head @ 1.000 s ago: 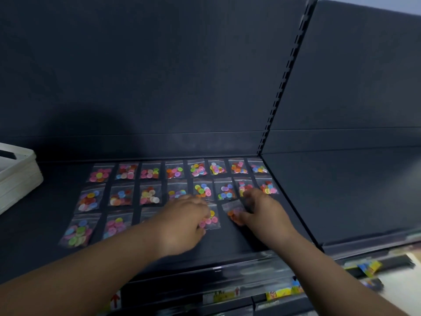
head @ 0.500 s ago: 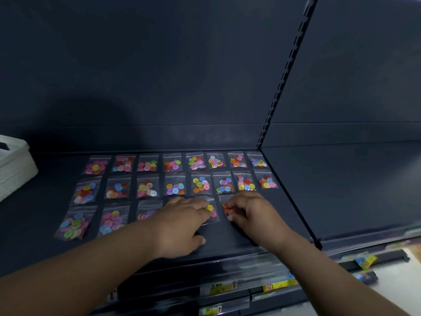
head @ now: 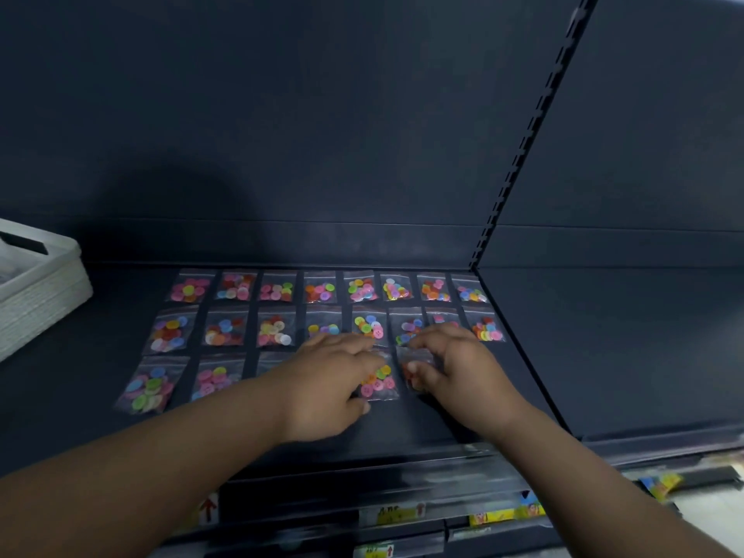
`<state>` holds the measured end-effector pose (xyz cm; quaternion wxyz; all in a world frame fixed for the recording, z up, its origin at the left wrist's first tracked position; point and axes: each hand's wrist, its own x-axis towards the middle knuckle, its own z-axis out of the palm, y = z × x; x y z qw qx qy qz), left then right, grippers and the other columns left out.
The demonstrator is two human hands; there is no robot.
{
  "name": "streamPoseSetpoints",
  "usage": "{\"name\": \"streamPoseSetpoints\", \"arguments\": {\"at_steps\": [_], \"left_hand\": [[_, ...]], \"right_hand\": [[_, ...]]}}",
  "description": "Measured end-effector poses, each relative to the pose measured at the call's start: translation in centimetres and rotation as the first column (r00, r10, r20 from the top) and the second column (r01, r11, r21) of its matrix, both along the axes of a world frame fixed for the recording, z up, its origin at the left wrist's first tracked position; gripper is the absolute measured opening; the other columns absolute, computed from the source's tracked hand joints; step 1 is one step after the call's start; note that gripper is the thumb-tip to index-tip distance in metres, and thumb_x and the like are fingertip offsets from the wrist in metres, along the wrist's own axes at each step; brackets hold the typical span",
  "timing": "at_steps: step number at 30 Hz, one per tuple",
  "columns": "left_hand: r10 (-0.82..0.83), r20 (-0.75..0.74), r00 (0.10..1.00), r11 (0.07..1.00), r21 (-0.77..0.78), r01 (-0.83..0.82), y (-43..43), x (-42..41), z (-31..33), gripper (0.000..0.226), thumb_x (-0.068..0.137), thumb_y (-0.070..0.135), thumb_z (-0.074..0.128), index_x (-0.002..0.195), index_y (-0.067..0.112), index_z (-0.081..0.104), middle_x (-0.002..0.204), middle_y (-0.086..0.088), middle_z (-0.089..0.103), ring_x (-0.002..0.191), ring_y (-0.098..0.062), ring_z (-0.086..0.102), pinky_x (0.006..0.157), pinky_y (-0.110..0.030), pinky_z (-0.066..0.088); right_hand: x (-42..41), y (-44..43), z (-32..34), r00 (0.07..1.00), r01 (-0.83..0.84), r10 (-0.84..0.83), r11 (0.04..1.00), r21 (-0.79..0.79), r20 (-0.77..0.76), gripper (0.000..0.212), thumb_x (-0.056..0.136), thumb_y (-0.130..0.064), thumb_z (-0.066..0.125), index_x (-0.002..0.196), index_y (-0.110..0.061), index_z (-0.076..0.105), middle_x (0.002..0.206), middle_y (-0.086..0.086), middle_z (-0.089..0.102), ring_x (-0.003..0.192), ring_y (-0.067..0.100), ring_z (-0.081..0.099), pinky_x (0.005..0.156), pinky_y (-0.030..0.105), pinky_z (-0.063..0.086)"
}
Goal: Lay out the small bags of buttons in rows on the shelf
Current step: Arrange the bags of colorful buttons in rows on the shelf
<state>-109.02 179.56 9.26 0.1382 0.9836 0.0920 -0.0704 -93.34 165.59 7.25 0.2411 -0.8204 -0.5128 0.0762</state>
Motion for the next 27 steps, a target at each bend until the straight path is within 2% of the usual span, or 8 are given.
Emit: {"name": "streamPoseSetpoints", "arguments": {"at_steps": [5, 8, 11, 13, 16, 18, 23, 27], "left_hand": [[0.13, 0.098, 0.987, 0.985, 0.1, -0.14, 2.3, -1.1, 2.2, 0.071, 0.093, 0.052, 0.044, 0.151, 0.027, 0.012, 0.16, 0.002, 0.003, 0.147, -0.015, -0.001, 0.117, -0.033, -0.002], [0.221, 0.144, 0.964, 0.945, 0.211, -0.248, 4.0, -2.4, 3.5, 0.074, 0.091, 0.059, 0.039, 0.151, 0.027, 0.009, 0.16, 0.002, 0.001, 0.147, -0.016, -0.003, 0.118, -0.036, 0.001], [0.332, 0.189, 0.924, 0.893, 0.252, -0.373, 5.7, -4.8, 4.9, 0.076, 0.09, 0.063, 0.036, 0.151, 0.027, 0.01, 0.16, 0.003, 0.001, 0.147, -0.016, -0.002, 0.118, -0.036, 0.001], [0.394, 0.216, 0.893, 0.852, 0.279, -0.443, 6.7, -7.0, 5.7, 0.078, 0.088, 0.067, 0.033, 0.151, 0.028, 0.01, 0.16, 0.003, 0.003, 0.147, -0.016, -0.001, 0.118, -0.036, 0.002], [0.47, 0.246, 0.848, 0.786, 0.322, -0.528, 8.6, -11.1, 6.6, 0.09, 0.077, 0.078, 0.016, 0.151, 0.027, 0.011, 0.16, 0.001, 0.006, 0.147, -0.018, 0.002, 0.118, -0.037, 0.005], [0.511, 0.261, 0.819, 0.746, 0.339, -0.573, 9.9, -14.1, 7.3, 0.096, 0.07, 0.077, 0.008, 0.151, 0.026, 0.013, 0.16, 0.0, 0.009, 0.147, -0.019, 0.006, 0.118, -0.038, 0.007], [0.572, 0.319, 0.755, 0.678, 0.335, -0.655, 14.0, -22.5, 8.8, 0.097, 0.067, 0.075, 0.01, 0.146, 0.023, 0.031, 0.156, -0.004, 0.025, 0.143, -0.023, 0.022, 0.114, -0.038, 0.016], [0.63, 0.366, 0.685, 0.622, 0.29, -0.727, 17.9, -29.3, 9.4, 0.096, 0.069, 0.074, 0.015, 0.144, 0.018, 0.037, 0.151, -0.009, 0.034, 0.138, -0.027, 0.032, 0.111, -0.041, 0.024]], "right_hand": [[-1.2, 2.5, 2.6, 0.966, -0.092, 0.089, 0.996, 0.001, 0.243, 0.038, 0.087, -0.026, 0.064, 0.122, -0.015, 0.061, 0.127, 0.005, 0.056, 0.116, 0.028, 0.048, 0.099, 0.036, 0.04], [-2.4, 4.8, 4.0, 0.929, -0.148, 0.157, 0.988, -0.052, 0.336, 0.051, 0.089, -0.037, 0.059, 0.135, -0.019, 0.049, 0.142, 0.005, 0.044, 0.131, 0.029, 0.036, 0.109, 0.045, 0.031], [-3.7, 7.5, 5.5, 0.904, -0.22, 0.252, 0.967, -0.13, 0.344, 0.058, 0.093, -0.045, 0.047, 0.146, -0.026, 0.03, 0.156, 0.001, 0.02, 0.144, 0.022, 0.01, 0.117, 0.037, 0.009], [-4.9, 9.4, 6.4, 0.881, -0.278, 0.314, 0.949, -0.151, 0.353, 0.06, 0.094, -0.046, 0.044, 0.148, -0.027, 0.024, 0.158, -0.001, 0.015, 0.145, 0.02, 0.004, 0.117, 0.034, 0.004], [-7.4, 12.4, 7.5, 0.84, -0.374, 0.402, 0.916, -0.147, 0.366, 0.061, 0.094, -0.045, 0.045, 0.148, -0.026, 0.024, 0.158, 0.0, 0.015, 0.145, 0.021, 0.005, 0.117, 0.035, 0.005], [-9.5, 14.7, 8.1, 0.814, -0.426, 0.441, 0.896, -0.128, 0.377, 0.06, 0.094, -0.045, 0.046, 0.148, -0.026, 0.026, 0.157, 0.0, 0.017, 0.145, 0.021, 0.006, 0.118, 0.035, 0.006], [-16.4, 20.6, 9.2, 0.776, -0.507, 0.505, 0.856, -0.104, 0.378, 0.061, 0.093, -0.049, 0.045, 0.147, -0.026, 0.027, 0.157, -0.002, 0.018, 0.145, 0.019, 0.007, 0.118, 0.034, 0.008], [-22.6, 25.5, 9.9, 0.73, -0.589, 0.581, 0.802, -0.102, 0.361, 0.059, 0.092, -0.047, 0.049, 0.144, -0.025, 0.033, 0.154, 0.0, 0.025, 0.143, 0.021, 0.016, 0.117, 0.035, 0.014]]}}
